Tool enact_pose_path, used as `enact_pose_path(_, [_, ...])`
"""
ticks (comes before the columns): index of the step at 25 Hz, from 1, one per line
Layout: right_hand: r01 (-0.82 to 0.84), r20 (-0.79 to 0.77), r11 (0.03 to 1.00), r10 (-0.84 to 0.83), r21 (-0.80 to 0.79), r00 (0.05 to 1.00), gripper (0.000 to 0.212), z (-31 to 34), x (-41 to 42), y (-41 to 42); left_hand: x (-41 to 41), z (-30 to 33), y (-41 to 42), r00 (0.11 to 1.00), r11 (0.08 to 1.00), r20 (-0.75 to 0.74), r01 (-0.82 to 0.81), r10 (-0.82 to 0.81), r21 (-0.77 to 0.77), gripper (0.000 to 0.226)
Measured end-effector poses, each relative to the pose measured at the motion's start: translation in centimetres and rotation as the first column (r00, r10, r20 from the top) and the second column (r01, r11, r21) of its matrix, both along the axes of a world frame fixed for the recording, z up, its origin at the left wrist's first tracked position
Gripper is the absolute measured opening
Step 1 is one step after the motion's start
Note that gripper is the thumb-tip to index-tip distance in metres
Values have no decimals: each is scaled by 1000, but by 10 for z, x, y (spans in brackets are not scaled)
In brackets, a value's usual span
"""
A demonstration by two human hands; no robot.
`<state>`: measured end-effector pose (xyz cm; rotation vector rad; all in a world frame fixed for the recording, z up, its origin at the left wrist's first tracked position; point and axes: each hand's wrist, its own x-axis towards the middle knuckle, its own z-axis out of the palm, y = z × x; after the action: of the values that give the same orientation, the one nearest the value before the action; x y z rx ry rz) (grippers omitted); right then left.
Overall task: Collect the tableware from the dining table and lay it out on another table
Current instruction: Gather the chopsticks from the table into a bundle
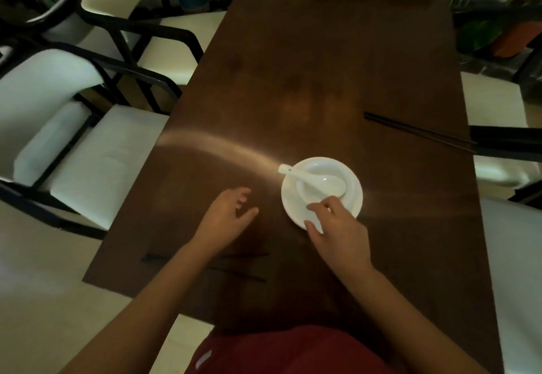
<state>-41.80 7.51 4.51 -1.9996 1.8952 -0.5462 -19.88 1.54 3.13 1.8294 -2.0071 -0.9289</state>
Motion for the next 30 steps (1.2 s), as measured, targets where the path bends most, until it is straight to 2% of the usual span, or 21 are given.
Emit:
enact_pose_path(1, [-64,-4,998,64,2,998,32,-7,14,13,18,-9,16,986,992,111,120,-124,40,57])
enact_pose_path(2, [-133,-18,990,134,36,991,38,-16,29,24,36,-19,30,934,965,246,243,-261,101,63])
enact_pose_path(4, [-267,-41,941,281,208,959,56,-36,62,37,67,-37,48,759,891,466,393,-455,229,70])
enact_pose_path(5, [-302,-54,907,331,294,942,63,-46,77,40,78,-43,54,700,869,517,428,-493,250,70])
enact_pose_path(8, [-273,-118,878,342,393,932,66,-70,106,38,94,-52,59,675,832,517,533,-526,151,55])
enact_pose_path(11, [-196,-210,935,264,296,941,34,-77,119,40,97,-52,57,671,767,486,641,-559,-3,30])
enact_pose_path(13, [-130,-253,966,187,223,949,14,-79,123,44,92,-49,51,667,754,479,656,-571,-14,27])
enact_pose_path(15, [-91,-233,966,150,242,961,8,-80,127,47,89,-51,47,642,722,466,692,-608,-13,16])
enact_pose_path(17, [-56,-240,970,114,236,964,8,-79,125,47,89,-56,42,652,738,451,674,-610,24,18])
enact_pose_path(19, [7,-179,978,32,211,983,9,-70,116,44,90,-57,36,715,779,372,626,-592,37,19])
enact_pose_path(21, [68,-66,965,-53,254,996,11,-54,99,39,85,-52,29,757,798,270,598,-594,80,18])
enact_pose_path(24, [161,-66,974,-152,161,986,10,-28,68,35,71,-41,19,738,740,93,649,-669,177,19])
enact_pose_path(25, [203,-52,973,-198,108,979,14,-22,57,38,66,-35,18,762,746,3,632,-647,211,17])
enact_pose_path(28, [436,-10,900,-436,-12,900,42,-21,16,67,39,-18,21,867,807,-268,491,-419,328,16])
enact_pose_path(30, [545,-123,835,-534,81,837,51,-29,-17,96,18,-7,26,871,822,-451,395,-194,409,20])
